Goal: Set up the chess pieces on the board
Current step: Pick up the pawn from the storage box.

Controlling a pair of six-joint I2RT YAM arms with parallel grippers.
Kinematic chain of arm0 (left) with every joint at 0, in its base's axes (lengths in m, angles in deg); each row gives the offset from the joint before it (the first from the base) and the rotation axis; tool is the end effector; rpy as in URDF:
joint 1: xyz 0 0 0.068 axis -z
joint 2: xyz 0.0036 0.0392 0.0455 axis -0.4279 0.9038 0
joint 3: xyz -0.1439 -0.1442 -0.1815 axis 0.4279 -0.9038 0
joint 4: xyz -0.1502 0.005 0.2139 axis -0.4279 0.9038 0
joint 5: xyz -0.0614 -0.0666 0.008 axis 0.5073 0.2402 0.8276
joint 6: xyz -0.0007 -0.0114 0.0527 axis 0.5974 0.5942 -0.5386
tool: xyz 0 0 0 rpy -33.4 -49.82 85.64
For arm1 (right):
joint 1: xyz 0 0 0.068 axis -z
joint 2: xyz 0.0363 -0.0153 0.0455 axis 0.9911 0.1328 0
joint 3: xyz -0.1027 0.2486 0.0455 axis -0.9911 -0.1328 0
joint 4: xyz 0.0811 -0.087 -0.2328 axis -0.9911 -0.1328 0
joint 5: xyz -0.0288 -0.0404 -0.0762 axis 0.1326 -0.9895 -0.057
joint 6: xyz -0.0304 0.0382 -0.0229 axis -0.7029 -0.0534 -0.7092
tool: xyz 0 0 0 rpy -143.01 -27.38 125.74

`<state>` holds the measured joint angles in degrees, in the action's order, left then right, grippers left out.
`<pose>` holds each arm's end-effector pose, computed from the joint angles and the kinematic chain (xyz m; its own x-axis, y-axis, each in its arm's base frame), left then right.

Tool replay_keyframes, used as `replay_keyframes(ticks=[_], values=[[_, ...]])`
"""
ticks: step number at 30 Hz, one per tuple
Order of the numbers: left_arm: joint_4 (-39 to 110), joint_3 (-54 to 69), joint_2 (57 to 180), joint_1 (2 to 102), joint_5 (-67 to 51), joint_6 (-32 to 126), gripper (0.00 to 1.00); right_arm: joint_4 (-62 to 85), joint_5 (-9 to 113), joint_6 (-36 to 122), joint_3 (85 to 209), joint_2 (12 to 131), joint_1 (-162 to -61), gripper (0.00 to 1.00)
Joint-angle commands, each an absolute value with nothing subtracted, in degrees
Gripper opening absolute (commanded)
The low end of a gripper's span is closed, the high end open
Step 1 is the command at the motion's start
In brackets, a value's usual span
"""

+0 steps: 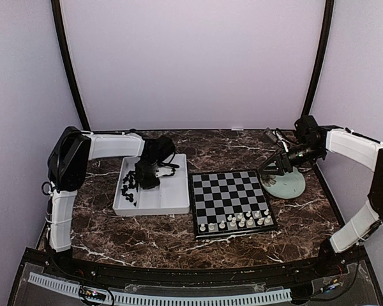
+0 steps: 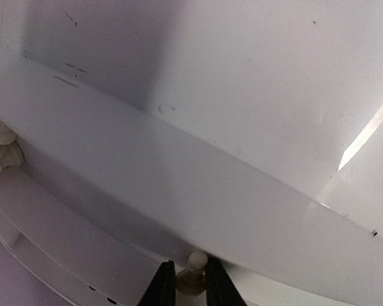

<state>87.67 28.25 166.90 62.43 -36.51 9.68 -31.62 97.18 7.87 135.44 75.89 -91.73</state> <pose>0.3465 -0.2466 0.1555 -0.4780 0.8784 0.0006 0.8132 0.4423 0.3782 0.2820 0.0751 0.2554 -0.5890 -0.3891 -0.7083 -0.7989 0.4126 0.4377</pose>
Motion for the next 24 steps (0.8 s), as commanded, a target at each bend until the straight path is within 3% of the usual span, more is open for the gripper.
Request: replay_keyframes(ticks=[1, 4, 7, 15, 24], values=[[92.9, 29.1, 171.1, 61.9, -30.6, 16.5, 0.2, -32.1, 97.6, 7.3, 135.7, 76.3, -91.6, 0.54], [95.0, 30.2, 172.3, 61.8, -29.0, 19.7, 0.28, -32.1, 97.5, 7.3, 135.6, 76.1, -91.6, 0.54], [98.6, 31.4, 173.4, 61.6, -26.4, 23.3, 0.28, -32.2, 97.5, 7.5, 135.7, 76.1, -91.7, 0.53], [101.2, 30.6, 175.1, 61.4, -19.8, 25.9, 0.13, -32.5, 98.0, 7.5, 136.4, 76.6, -91.7, 0.52], [101.2, 34.6, 170.6, 61.3, -22.0, 26.9, 0.08, -32.8, 97.7, 7.6, 136.8, 75.9, -91.7, 0.52]])
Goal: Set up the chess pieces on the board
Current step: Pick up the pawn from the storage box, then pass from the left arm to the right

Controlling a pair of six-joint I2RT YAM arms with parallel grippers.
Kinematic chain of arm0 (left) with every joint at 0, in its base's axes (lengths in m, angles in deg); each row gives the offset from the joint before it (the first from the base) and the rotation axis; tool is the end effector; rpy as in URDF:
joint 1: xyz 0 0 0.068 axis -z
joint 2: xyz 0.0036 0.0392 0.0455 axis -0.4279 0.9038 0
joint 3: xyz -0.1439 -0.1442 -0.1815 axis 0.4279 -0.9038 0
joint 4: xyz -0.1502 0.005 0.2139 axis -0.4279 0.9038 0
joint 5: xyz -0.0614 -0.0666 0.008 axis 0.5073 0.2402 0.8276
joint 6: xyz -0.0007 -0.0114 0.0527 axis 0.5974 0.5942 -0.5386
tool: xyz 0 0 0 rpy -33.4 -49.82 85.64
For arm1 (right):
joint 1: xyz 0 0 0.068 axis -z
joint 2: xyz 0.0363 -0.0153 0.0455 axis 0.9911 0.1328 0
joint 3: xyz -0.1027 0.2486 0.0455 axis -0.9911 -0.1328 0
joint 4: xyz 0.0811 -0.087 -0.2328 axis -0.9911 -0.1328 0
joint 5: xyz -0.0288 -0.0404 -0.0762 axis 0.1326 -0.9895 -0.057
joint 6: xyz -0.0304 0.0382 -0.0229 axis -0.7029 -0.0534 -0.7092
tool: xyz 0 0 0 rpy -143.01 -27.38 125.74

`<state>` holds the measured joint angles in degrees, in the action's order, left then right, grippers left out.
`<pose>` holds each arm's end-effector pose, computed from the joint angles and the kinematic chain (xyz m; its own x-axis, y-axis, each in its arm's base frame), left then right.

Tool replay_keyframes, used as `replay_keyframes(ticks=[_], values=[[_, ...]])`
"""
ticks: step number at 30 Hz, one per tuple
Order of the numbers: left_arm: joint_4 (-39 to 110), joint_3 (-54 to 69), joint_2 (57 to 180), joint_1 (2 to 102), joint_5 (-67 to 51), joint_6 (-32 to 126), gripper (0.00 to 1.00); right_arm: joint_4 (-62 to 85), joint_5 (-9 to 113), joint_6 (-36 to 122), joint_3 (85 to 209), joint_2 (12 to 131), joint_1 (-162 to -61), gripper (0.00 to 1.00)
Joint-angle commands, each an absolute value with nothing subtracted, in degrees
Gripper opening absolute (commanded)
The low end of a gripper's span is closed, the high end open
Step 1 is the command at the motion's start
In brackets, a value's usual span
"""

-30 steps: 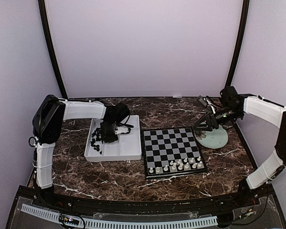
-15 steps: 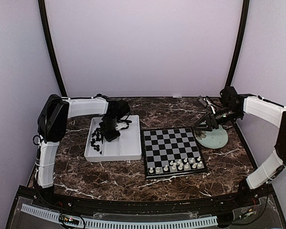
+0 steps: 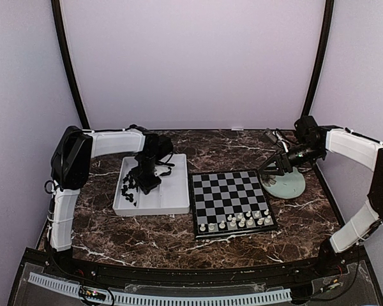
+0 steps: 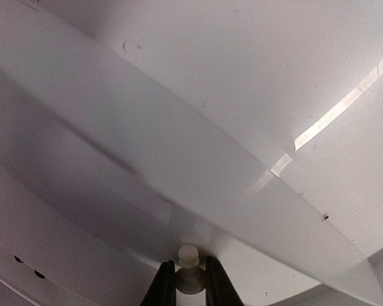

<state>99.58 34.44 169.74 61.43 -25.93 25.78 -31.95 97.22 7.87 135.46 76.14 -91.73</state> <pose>0.3459 -0.2448 0.1591 -0.6957 0.7182 0.0121 0.7096 0.6846 0.1669 0.2822 0.0752 0.2541 -0.5958 -0.3900 -0.7021 -0.7947 0.4128 0.4451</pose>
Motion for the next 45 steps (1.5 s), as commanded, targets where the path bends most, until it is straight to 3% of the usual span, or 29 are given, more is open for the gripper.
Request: replay_keyframes(ticks=[1, 6, 9, 16, 22, 39, 45], values=[[101.2, 34.9, 168.8, 61.4, -22.3, 26.8, 0.08, -32.9, 97.6, 7.7, 137.0, 75.8, -91.7, 0.52], [96.4, 33.5, 158.7, 61.4, -20.7, 26.4, 0.08, -32.9, 97.5, 9.0, 139.7, 76.0, -92.0, 0.52], [90.7, 30.0, 150.2, 61.4, -14.0, 26.2, 0.08, -33.2, 99.3, 10.6, 143.7, 77.8, -93.7, 0.51], [74.8, 19.2, 135.2, 63.1, -3.2, 26.9, 0.09, -33.9, 97.7, 14.9, 156.4, 86.0, -105.2, 0.51], [58.8, 8.8, 126.5, 71.2, -6.4, 24.9, 0.1, -29.5, 107.1, 26.3, 167.1, 95.7, -112.1, 0.52], [53.1, 8.0, 127.1, 77.3, -7.8, 24.3, 0.11, -18.8, 114.2, 43.6, 168.3, 100.5, -121.5, 0.54], [53.1, 8.2, 126.8, 77.5, -7.8, 24.2, 0.11, -17.8, 114.2, 44.8, 168.4, 100.9, -122.1, 0.5]])
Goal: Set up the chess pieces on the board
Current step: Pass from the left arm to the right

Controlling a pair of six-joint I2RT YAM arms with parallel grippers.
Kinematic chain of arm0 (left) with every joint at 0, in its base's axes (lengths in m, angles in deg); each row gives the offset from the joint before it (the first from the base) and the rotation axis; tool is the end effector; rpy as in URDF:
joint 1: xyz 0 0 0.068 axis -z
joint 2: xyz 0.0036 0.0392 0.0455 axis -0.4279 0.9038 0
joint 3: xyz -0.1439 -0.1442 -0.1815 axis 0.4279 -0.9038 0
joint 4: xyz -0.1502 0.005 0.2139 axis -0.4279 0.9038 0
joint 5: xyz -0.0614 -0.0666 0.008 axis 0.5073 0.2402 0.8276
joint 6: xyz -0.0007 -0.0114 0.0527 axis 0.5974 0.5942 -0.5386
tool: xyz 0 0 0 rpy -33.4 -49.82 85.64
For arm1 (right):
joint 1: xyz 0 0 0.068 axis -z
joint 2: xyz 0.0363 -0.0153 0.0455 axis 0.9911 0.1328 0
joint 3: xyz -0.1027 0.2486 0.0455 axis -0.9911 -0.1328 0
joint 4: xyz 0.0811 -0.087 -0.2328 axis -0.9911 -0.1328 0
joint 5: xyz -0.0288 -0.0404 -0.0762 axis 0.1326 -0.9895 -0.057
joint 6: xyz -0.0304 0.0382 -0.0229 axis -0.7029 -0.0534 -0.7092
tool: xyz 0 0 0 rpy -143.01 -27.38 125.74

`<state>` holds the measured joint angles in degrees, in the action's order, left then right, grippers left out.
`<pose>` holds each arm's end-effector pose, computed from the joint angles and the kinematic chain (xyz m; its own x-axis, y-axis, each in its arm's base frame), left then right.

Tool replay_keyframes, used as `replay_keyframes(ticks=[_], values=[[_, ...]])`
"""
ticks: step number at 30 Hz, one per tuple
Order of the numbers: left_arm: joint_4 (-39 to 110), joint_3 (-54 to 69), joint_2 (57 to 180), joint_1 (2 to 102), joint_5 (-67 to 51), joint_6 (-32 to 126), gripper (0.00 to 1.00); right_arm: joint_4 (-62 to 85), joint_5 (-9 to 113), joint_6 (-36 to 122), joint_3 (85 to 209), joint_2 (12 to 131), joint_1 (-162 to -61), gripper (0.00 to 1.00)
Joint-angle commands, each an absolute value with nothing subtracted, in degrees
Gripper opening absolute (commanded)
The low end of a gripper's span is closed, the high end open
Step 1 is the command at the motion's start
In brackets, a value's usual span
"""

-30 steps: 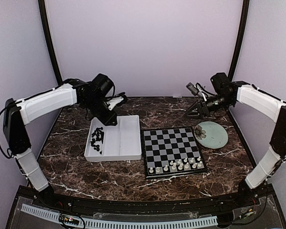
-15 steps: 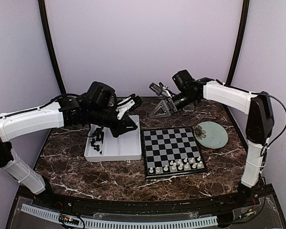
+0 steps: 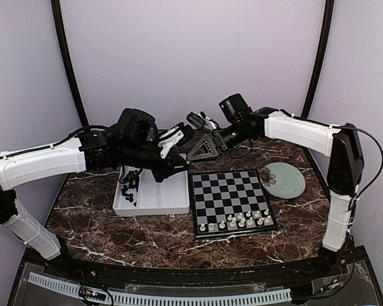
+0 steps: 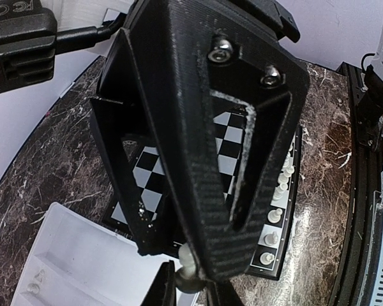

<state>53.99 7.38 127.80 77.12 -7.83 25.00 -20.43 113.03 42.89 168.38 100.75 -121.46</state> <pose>0.2075 -0.2721 0.3310 -0.1308 0.4640 -0.8761 0.8976 0.4307 0.0941 0.3096 0.2942 0.2988 -0.6420 -0.4651 -0.6096 -0.6620 -0.0649 0.7467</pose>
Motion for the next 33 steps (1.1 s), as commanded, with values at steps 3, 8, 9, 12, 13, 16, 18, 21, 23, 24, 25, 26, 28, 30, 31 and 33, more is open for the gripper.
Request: replay_keyframes(ticks=[3, 8, 9, 12, 13, 16, 18, 21, 23, 24, 25, 26, 28, 30, 31, 33], values=[[53.2, 8.1, 126.7, 77.5, -7.9, 24.4, 0.11, -17.7, 114.1, 44.9, 167.9, 100.8, -122.2, 0.44], [53.1, 8.1, 126.9, 77.6, -8.2, 24.4, 0.11, -18.6, 111.9, 43.7, 167.7, 100.3, -122.6, 0.4], [53.1, 8.1, 126.8, 77.6, -8.3, 24.4, 0.11, -19.0, 111.2, 43.2, 167.8, 100.2, -122.7, 0.4], [52.9, 8.1, 126.8, 77.8, -8.5, 24.4, 0.11, -20.5, 109.0, 41.8, 168.2, 100.1, -123.0, 0.39], [52.9, 8.1, 126.8, 77.8, -8.5, 24.4, 0.11, -20.8, 108.4, 41.5, 168.3, 100.1, -123.1, 0.39], [52.8, 8.1, 126.9, 77.7, -8.5, 24.4, 0.11, -21.9, 107.0, 40.3, 168.6, 100.2, -123.3, 0.36], [52.9, 8.2, 127.0, 77.7, -8.5, 24.4, 0.11, -22.1, 106.7, 40.1, 168.7, 100.3, -123.4, 0.34], [52.9, 8.2, 127.3, 77.8, -8.3, 24.4, 0.11, -22.1, 106.4, 40.0, 168.8, 100.3, -123.5, 0.28], [52.9, 8.2, 127.5, 77.7, -8.5, 24.5, 0.11, -22.4, 105.9, 39.7, 168.9, 100.3, -123.5, 0.22], [52.9, 8.2, 127.6, 77.7, -8.7, 24.5, 0.11, -22.5, 105.7, 39.5, 169.0, 100.2, -123.5, 0.19], [52.9, 8.2, 127.6, 77.7, -9.2, 24.6, 0.11, -22.7, 105.5, 39.3, 169.1, 100.2, -123.5, 0.17], [52.9, 8.2, 127.7, 77.8, -9.6, 24.5, 0.11, -22.7, 105.5, 39.2, 169.0, 100.1, -123.5, 0.17], [52.9, 8.1, 127.9, 77.8, -10.3, 24.5, 0.15, -23.0, 105.0, 38.8, 169.0, 99.9, -123.5, 0.14], [52.7, 7.8, 128.0, 77.8, -11.2, 24.6, 0.21, -23.5, 103.2, 37.7, 169.4, 99.6, -123.5, 0.12], [52.6, 7.5, 128.0, 77.9, -11.5, 24.5, 0.28, -24.2, 102.2, 36.8, 169.7, 99.4, -123.5, 0.12], [52.5, 6.5, 127.7, 77.9, -12.5, 24.1, 0.35, -26.8, 99.5, 33.3, 170.5, 99.0, -123.4, 0.11]])
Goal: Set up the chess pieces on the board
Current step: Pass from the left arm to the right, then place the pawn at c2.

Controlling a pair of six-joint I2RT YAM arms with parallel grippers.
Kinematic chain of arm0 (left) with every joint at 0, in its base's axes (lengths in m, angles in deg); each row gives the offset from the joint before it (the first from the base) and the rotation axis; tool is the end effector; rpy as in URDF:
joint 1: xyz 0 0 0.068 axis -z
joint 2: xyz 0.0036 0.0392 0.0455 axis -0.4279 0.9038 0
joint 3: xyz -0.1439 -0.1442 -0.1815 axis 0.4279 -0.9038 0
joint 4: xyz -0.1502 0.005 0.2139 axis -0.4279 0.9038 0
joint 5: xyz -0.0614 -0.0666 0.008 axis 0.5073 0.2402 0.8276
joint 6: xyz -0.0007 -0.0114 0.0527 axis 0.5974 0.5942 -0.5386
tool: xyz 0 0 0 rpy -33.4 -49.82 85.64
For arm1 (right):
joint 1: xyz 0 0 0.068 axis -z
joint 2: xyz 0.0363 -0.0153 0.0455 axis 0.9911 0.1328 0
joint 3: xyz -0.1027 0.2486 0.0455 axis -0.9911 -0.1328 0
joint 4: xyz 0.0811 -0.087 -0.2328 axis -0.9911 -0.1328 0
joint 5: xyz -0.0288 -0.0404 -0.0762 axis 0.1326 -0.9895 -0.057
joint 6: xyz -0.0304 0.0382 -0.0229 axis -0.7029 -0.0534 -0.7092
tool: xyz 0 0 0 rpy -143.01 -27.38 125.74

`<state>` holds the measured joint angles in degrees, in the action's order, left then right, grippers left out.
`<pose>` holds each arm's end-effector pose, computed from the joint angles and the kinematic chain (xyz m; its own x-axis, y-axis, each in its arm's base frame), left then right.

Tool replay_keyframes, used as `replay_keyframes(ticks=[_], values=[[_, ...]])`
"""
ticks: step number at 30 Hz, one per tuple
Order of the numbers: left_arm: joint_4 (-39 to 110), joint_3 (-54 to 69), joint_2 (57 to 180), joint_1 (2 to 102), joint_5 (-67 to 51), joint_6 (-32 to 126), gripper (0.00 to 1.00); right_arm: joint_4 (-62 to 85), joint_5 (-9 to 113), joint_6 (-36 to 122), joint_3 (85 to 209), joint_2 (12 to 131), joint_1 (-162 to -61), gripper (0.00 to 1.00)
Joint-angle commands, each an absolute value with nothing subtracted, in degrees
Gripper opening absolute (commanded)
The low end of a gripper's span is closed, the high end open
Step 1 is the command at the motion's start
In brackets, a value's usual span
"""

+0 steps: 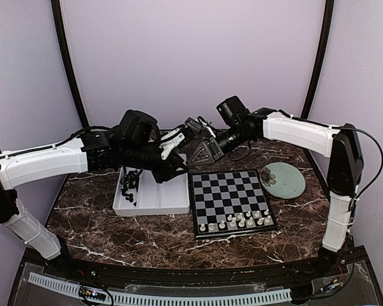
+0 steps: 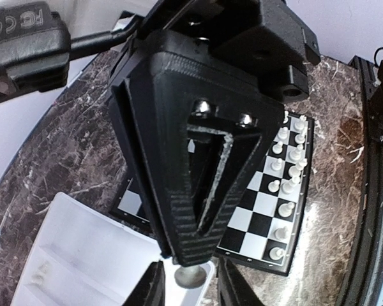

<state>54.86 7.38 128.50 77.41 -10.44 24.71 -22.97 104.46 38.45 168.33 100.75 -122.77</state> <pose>0.2086 -0.2737 0.3255 -0.1423 0.4921 -0.8588 0.8828 0.4555 0.1148 0.3045 0.2996 0.2923 -0.6027 -0.4856 -0.6332 -0.7369 0.0342 0.6752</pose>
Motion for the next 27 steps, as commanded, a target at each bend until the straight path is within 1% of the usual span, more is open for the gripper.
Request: replay_keyframes(ticks=[1, 2, 3, 4, 5, 7, 8, 9, 10, 11, 13, 14, 19, 21, 23, 24, 27], values=[[52.5, 6.0, 127.0, 77.8, -13.5, 23.8, 0.38, -27.5, 97.9, 32.1, 170.7, 98.9, -123.4, 0.11], [52.6, 5.0, 126.6, 77.8, -14.3, 23.3, 0.45, -28.9, 96.3, 29.9, 170.6, 98.3, -123.3, 0.11], [52.6, 4.4, 125.3, 77.8, -16.3, 23.1, 0.48, -29.5, 94.8, 28.6, 170.2, 97.6, -123.2, 0.11], [52.0, 2.9, 123.5, 77.9, -17.4, 22.7, 0.53, -29.7, 93.4, 27.3, 169.4, 96.9, -123.1, 0.1], [51.6, 2.0, 122.6, 77.8, -18.9, 22.5, 0.55, -29.8, 92.0, 26.2, 168.3, 96.0, -123.0, 0.1], [49.4, -2.4, 119.4, 77.8, -21.4, 21.8, 0.66, -30.2, 88.6, 23.4, 166.0, 94.2, -123.0, 0.1], [47.4, -3.6, 117.5, 77.8, -23.2, 21.4, 0.69, -30.5, 86.8, 21.9, 164.4, 93.3, -123.0, 0.1], [46.3, -5.9, 116.6, 77.8, -24.4, 21.4, 0.78, -30.9, 84.5, 20.2, 163.2, 92.6, -123.0, 0.1], [44.2, -6.8, 115.1, 77.7, -26.9, 21.6, 0.81, -31.4, 82.9, 18.7, 162.1, 91.8, -123.0, 0.1], [42.4, -8.6, 114.5, 77.8, -28.2, 21.9, 0.89, -31.8, 81.2, 17.2, 160.9, 91.1, -123.0, 0.1], [39.6, -10.7, 113.2, 77.7, -33.0, 23.7, 0.97, -31.9, 78.0, 14.8, 158.1, 89.5, -123.2, 0.11], [38.8, -11.2, 112.8, 77.7, -36.0, 25.1, 0.98, -31.6, 76.6, 14.0, 156.5, 88.7, -123.4, 0.11], [37.1, -11.4, 114.3, 76.5, -42.2, 31.1, 0.99, -31.3, 71.2, 10.6, 151.6, 86.8, -124.9, 0.11], [40.6, -9.5, 115.5, 74.0, -40.6, 36.0, 0.99, -30.9, 69.3, 9.6, 150.1, 86.6, -126.2, 0.11], [43.4, -7.7, 116.5, 70.3, -35.0, 41.4, 0.98, -30.4, 66.6, 8.5, 148.3, 86.4, -128.0, 0.11], [43.9, -7.3, 116.9, 69.1, -31.6, 42.9, 0.97, -30.0, 65.2, 8.0, 147.4, 86.4, -129.0, 0.11], [44.6, -6.4, 117.4, 66.5, -28.4, 46.4, 0.97, -28.7, 61.2, 6.9, 144.9, 86.5, -131.6, 0.11]])
